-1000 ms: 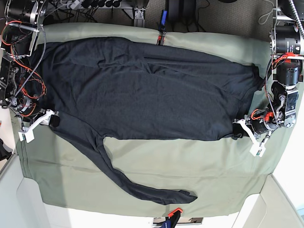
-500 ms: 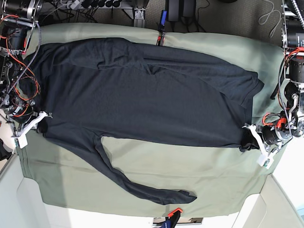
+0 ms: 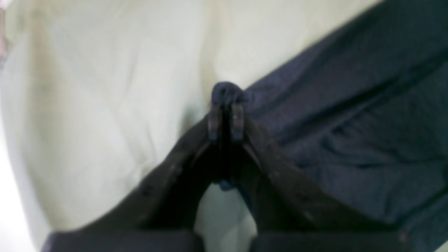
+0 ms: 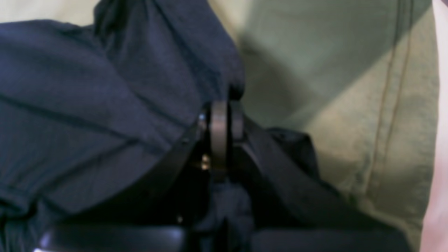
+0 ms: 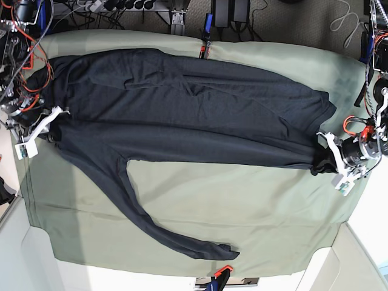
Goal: Fold the T-shirt properly
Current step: 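Lift the hem with both grippers and fold it over toward the collar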
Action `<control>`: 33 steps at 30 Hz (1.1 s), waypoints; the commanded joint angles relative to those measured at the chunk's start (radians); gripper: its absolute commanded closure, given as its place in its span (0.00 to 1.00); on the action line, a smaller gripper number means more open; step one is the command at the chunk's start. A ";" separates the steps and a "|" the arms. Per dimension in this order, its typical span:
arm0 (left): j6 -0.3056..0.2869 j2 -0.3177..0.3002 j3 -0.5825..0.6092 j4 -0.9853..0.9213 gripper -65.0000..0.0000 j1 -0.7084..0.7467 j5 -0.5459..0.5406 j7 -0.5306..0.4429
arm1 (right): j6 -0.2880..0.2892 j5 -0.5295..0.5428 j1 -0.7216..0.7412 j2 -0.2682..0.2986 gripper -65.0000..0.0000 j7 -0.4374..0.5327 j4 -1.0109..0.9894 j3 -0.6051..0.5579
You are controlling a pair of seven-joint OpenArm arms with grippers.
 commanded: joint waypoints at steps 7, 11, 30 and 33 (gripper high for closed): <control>-0.002 -0.025 -0.092 0.164 1.00 0.180 0.005 0.026 | 0.002 0.011 -0.103 0.019 1.00 0.016 0.107 0.075; -0.002 -0.025 -0.092 0.182 1.00 0.237 0.006 0.019 | 0.002 0.023 -0.171 0.019 1.00 0.014 0.146 0.096; -0.002 -0.026 -0.092 0.182 0.48 0.259 -0.237 0.204 | -0.018 0.157 -0.162 -0.007 0.41 0.053 0.203 0.120; -0.002 -0.026 -0.092 0.182 0.48 0.259 -0.282 0.215 | -0.018 0.156 -0.082 -0.055 0.41 0.053 0.212 0.118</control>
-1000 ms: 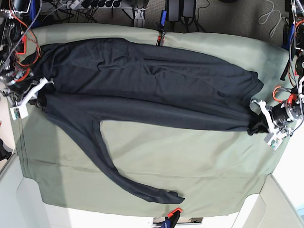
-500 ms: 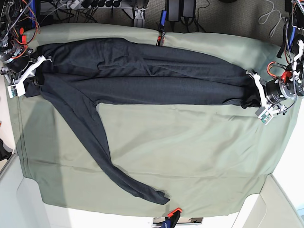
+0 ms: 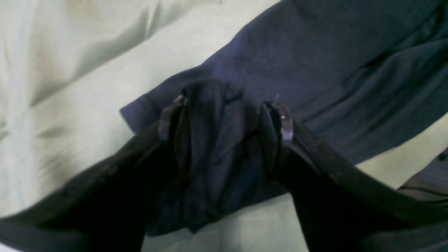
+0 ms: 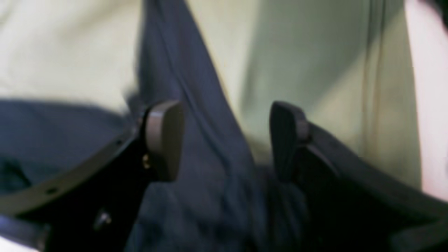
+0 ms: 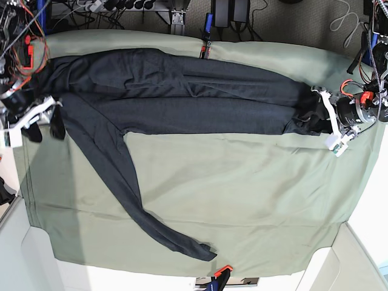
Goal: Fold the T-shirt properly
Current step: 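Lift the hem with both grippers and fold it over toward the collar, then release the hem and move the right gripper to the hanging sleeve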
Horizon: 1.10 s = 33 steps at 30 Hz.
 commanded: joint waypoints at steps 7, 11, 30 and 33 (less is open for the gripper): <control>-0.002 -0.023 -0.012 0.013 0.48 -0.013 -0.042 -0.014 | -0.066 -0.222 0.216 -0.105 0.41 0.065 -0.142 -0.161; -0.002 -0.023 -0.012 0.013 0.48 -0.013 -0.042 -0.013 | -0.166 -0.424 0.340 -0.128 0.41 0.148 -0.360 -0.300; -0.002 -0.023 -0.012 0.013 0.48 -0.018 -0.043 -0.030 | -0.147 -0.454 0.472 -0.214 1.00 0.073 -0.549 -0.468; -0.002 -0.023 -0.013 0.023 0.48 -0.034 -0.053 -0.029 | -0.109 -0.412 0.433 -0.224 1.00 0.058 -0.441 -0.468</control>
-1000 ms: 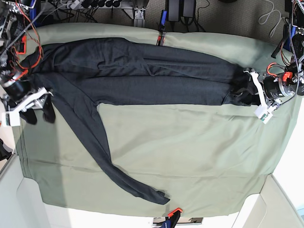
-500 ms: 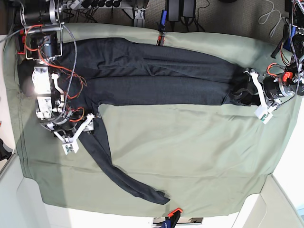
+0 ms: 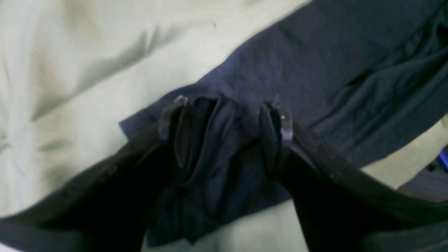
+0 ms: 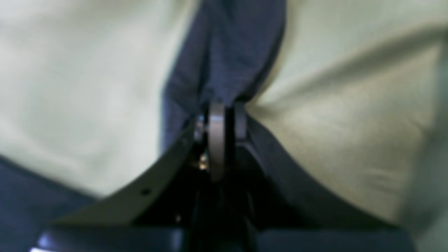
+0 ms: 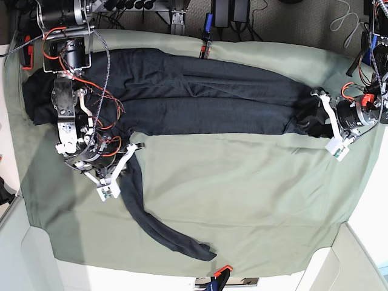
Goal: Fold the T-shirt properly
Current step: 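Release the hem and move the right gripper to the hanging sleeve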
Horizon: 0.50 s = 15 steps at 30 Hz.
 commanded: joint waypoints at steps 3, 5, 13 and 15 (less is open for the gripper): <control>-0.002 -0.023 -0.012 0.049 0.48 -0.026 -0.035 -0.016 | 0.014 0.027 -0.051 -0.007 1.00 -0.011 0.147 -0.002; -0.002 -0.023 -0.012 0.072 0.48 -0.028 -0.041 -0.006 | 0.014 0.031 -0.105 -0.006 1.00 -0.030 0.228 -0.002; -0.002 -0.022 -0.012 0.126 0.48 -0.028 -0.079 -0.006 | 0.092 0.118 -0.362 0.004 1.00 -0.051 0.481 -0.002; -0.002 -0.020 -0.012 0.143 0.48 -0.028 -0.096 -0.006 | 0.114 0.146 -0.429 0.011 1.00 -0.051 0.548 -0.002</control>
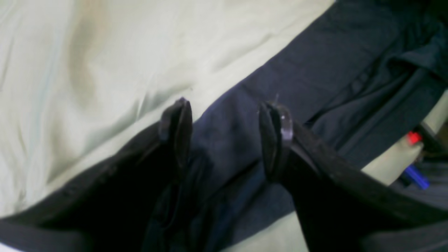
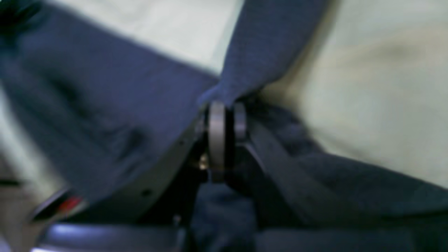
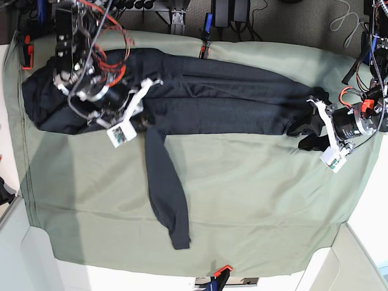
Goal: Fold the T-shirt properly
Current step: 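Release the hem and move the right gripper to the hanging sleeve, then grasp the hanging sleeve with the left gripper and lift it onto the folded body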
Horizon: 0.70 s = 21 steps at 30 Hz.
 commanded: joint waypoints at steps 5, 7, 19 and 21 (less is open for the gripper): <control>-0.002 0.014 -0.012 0.034 0.48 -0.014 -0.037 -0.015 | 0.010 0.043 -0.113 0.011 1.00 0.029 0.134 0.003; -0.002 0.041 -0.012 0.034 0.47 -0.017 -0.043 -0.017 | 0.010 0.055 -0.137 0.011 1.00 0.026 0.135 0.003; -0.002 0.279 0.023 -0.022 0.40 -0.187 0.107 -0.108 | 0.007 0.055 -0.154 0.010 0.39 0.010 0.149 0.033; -0.002 0.334 0.068 -0.094 0.40 -0.247 0.159 -0.118 | 0.000 0.055 -0.154 0.010 0.39 0.004 0.167 0.072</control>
